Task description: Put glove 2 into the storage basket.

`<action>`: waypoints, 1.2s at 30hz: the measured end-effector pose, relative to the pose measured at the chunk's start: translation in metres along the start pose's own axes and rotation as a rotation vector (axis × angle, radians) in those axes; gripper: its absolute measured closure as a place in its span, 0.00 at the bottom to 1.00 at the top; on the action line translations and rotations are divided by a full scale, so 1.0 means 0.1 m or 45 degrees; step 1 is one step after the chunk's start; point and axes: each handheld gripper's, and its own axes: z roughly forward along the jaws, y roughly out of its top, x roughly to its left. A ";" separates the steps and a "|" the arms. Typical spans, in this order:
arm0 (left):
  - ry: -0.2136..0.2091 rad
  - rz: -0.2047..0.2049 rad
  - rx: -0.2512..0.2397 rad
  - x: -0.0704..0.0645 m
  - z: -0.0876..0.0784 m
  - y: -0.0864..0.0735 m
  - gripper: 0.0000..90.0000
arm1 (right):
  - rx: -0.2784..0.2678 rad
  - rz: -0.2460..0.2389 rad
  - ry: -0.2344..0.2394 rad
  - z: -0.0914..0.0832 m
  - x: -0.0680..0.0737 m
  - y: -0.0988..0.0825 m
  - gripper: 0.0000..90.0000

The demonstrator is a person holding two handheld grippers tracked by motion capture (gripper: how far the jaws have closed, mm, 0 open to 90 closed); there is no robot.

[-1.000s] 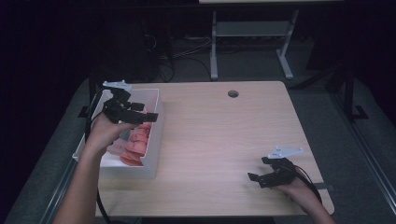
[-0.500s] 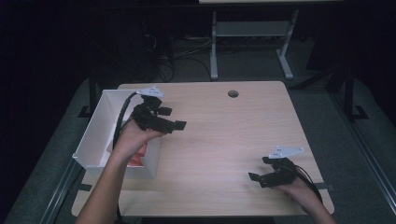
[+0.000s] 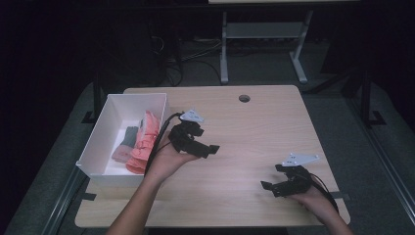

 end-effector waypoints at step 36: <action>-0.081 0.090 0.139 -0.22 0.77 -0.73 0.18 | 0.037 -0.047 -0.004 0.04 0.02 -0.01 0.12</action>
